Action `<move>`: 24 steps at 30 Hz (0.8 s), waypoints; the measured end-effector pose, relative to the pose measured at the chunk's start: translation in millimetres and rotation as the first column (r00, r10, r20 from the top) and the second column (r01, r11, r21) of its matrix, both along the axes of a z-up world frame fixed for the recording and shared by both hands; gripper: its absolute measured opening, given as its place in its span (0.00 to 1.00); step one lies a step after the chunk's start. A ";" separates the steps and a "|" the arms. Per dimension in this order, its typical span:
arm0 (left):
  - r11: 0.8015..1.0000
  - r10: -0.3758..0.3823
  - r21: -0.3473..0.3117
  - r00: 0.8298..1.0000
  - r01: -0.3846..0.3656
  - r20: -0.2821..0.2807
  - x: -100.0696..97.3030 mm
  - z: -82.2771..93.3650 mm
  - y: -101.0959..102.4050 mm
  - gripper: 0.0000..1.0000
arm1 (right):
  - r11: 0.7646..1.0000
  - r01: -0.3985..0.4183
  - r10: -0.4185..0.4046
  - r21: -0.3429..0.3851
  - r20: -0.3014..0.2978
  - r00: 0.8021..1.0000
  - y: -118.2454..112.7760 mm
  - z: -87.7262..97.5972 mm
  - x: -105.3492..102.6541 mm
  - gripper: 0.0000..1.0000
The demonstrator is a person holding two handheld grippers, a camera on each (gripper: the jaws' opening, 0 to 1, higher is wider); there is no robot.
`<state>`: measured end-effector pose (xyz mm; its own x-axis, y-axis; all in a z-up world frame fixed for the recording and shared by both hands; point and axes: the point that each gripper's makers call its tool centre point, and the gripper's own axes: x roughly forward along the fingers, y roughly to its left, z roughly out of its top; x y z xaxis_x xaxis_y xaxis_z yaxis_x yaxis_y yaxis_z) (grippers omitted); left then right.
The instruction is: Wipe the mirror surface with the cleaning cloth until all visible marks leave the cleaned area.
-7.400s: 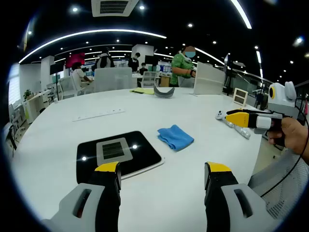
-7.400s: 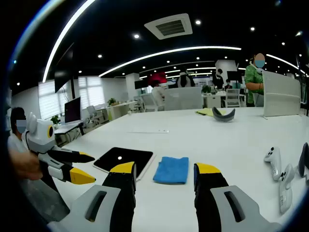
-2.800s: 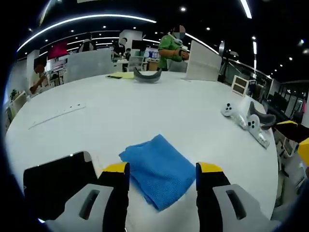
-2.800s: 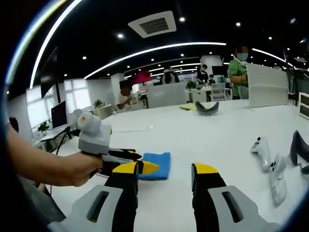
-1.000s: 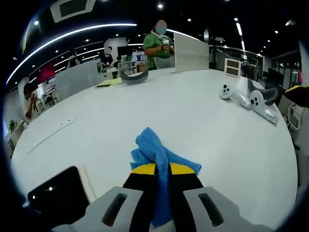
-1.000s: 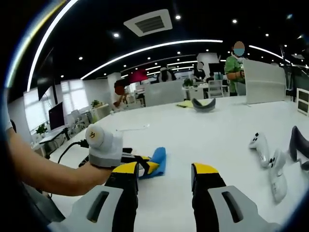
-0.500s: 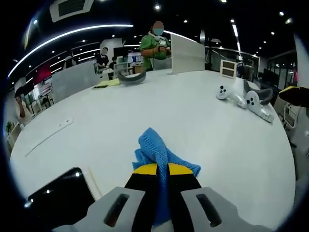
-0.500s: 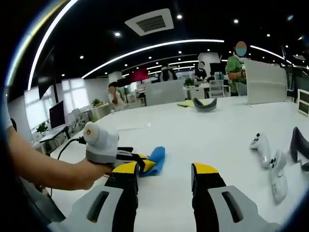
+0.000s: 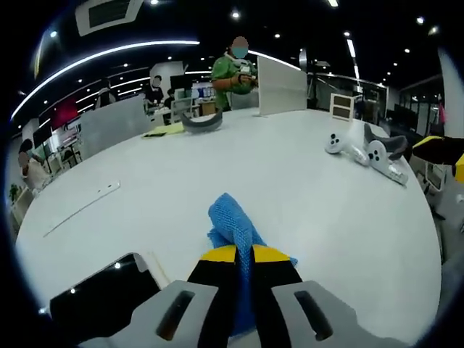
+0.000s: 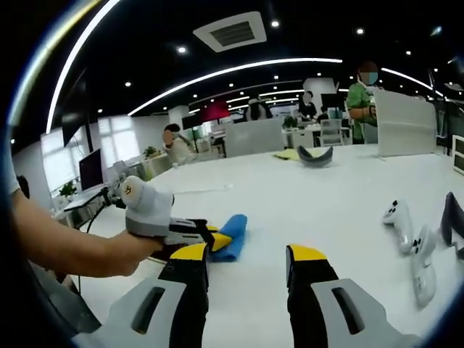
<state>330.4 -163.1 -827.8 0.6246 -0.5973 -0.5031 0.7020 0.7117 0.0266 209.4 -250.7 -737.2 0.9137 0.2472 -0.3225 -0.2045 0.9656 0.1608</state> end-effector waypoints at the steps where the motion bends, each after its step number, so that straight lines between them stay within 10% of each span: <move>1: 1.000 0.002 0.000 1.000 -0.002 0.001 0.7 1.2 3.5 0.03 | 1.000 -0.004 0.004 -0.002 -0.002 1.000 0.9 -0.4 0.2 0.40; 24: 0.987 0.157 -0.016 0.987 -0.158 -0.014 36.6 17.4 98.5 0.03 | 0.986 -0.154 0.150 0.061 0.060 0.987 45.1 12.5 6.3 0.43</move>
